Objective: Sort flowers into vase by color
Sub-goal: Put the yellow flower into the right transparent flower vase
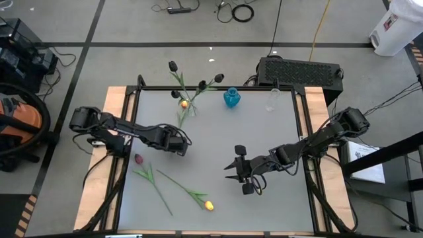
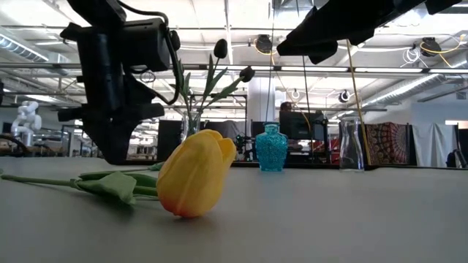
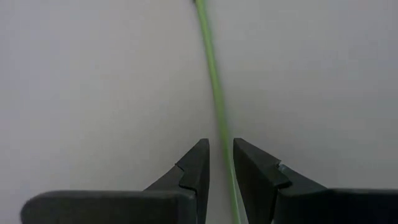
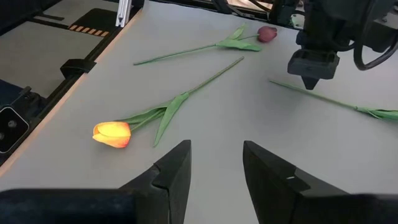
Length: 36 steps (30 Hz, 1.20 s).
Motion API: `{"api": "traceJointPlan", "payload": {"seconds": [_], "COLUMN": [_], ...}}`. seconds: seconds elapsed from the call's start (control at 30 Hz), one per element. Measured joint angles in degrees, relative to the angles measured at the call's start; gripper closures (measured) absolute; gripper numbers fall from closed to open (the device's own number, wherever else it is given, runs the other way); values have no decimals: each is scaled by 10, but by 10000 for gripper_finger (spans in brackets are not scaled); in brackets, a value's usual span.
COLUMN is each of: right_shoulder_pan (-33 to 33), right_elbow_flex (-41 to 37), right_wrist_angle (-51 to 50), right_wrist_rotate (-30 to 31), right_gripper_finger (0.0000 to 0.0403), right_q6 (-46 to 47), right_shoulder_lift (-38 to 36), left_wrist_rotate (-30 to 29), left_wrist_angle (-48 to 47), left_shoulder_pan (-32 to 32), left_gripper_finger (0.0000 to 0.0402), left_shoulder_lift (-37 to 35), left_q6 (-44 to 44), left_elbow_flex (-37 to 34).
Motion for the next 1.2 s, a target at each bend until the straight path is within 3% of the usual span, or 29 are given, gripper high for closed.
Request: {"api": "traceJointPlan", "payload": {"seconds": [1.2], "right_shoulder_pan": [0], "right_elbow_flex": [0], "right_wrist_angle": [-1], "right_wrist_rotate": [0], "right_gripper_finger": [266], "right_q6": [4], "right_shoulder_lift": [0], "left_wrist_rotate": [13], "left_wrist_angle": [11], "left_shoulder_pan": [-16], "left_gripper_finger": [322], "left_shoulder_lift": [47], "left_q6": [-41], "left_elbow_flex": [2]}}
